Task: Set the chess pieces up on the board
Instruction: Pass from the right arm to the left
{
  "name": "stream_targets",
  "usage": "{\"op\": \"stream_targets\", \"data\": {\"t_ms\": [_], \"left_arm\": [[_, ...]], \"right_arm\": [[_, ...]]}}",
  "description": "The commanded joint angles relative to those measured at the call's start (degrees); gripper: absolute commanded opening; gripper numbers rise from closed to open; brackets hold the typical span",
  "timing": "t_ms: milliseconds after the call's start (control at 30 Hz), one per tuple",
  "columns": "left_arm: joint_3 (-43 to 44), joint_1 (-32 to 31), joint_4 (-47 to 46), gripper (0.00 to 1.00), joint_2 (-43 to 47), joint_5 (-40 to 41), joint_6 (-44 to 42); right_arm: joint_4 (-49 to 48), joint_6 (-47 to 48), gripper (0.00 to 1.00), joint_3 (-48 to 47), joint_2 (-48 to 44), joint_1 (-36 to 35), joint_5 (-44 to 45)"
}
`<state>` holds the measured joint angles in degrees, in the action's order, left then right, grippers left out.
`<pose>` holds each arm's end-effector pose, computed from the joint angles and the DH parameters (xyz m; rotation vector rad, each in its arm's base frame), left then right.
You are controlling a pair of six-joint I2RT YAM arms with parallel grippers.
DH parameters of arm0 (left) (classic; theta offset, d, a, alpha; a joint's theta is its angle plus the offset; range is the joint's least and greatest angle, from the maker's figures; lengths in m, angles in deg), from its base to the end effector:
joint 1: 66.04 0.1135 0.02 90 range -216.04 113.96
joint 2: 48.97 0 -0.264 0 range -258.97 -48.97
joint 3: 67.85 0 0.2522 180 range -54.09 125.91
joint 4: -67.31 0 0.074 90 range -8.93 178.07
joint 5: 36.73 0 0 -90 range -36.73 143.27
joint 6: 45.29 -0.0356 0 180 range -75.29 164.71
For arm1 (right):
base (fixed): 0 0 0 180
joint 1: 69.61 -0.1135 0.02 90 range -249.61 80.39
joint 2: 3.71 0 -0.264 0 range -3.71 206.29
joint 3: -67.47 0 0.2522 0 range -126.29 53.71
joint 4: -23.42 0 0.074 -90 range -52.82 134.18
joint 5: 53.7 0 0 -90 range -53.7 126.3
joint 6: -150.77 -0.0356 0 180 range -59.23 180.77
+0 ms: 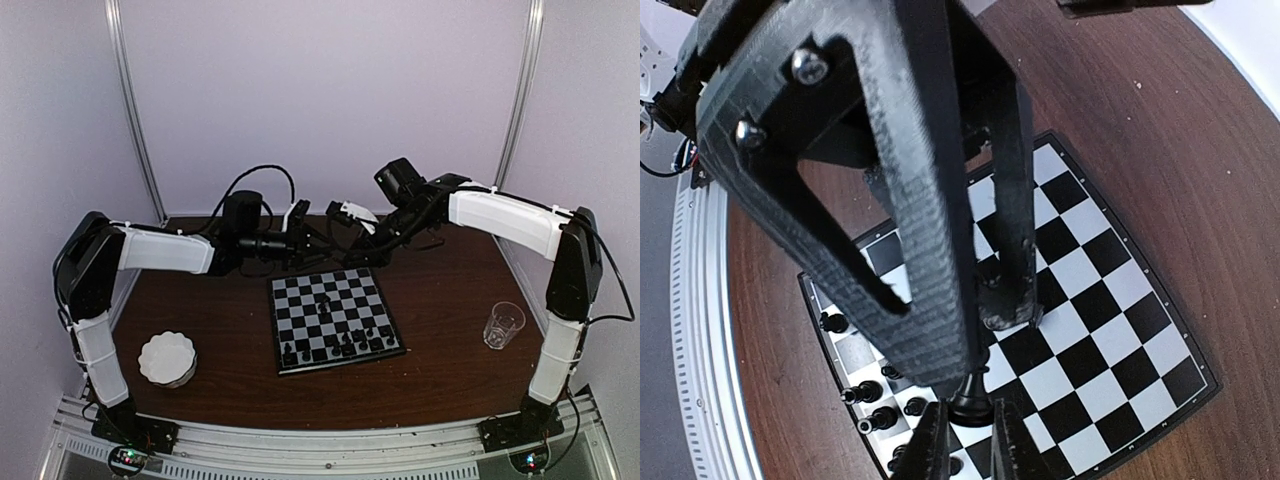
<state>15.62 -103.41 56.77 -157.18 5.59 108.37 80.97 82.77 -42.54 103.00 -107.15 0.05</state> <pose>0.3230 -0.2798 0.2347 0.2280 2.2301 -1.8693 0.3104 0.2651 0.2975 -1.4492 2.0096 0.9066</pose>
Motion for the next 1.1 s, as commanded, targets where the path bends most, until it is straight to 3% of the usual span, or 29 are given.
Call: {"op": "stream_targets", "data": {"t_ms": [0, 733, 800, 900, 1000, 1067], "left_arm": [[-0.19, -0.68, -4.17, 0.42, -1.29, -1.84, 0.93], [-0.64, -0.69, -6.21, 0.09, -1.31, -2.26, 1.41], [-0.61, -0.69, -5.86, 0.06, -1.15, -2.18, 0.86], [-0.14, -0.69, -2.48, 0.04, -0.23, -1.39, -2.47], [1.65, -0.84, 5.79, 0.04, 1.70, 0.43, -9.59], [3.61, -1.27, 13.78, 0.04, 3.59, 3.07, -16.57]], "right_arm": [[-1.25, -1.12, 0.12, -2.39, 0.70, -0.24, -1.30], [-0.59, -0.64, 0.14, -3.83, 1.82, -0.78, -2.75], [0.07, -0.28, 0.19, -3.99, 1.55, -0.78, -2.73], [6.09, 2.46, 0.34, -5.35, 0.16, -0.10, -3.25], [15.64, 7.56, 0.46, -6.66, -3.44, 2.83, -3.85], [16.94, 8.30, 0.51, -4.01, -7.43, 5.41, -5.65]]}}
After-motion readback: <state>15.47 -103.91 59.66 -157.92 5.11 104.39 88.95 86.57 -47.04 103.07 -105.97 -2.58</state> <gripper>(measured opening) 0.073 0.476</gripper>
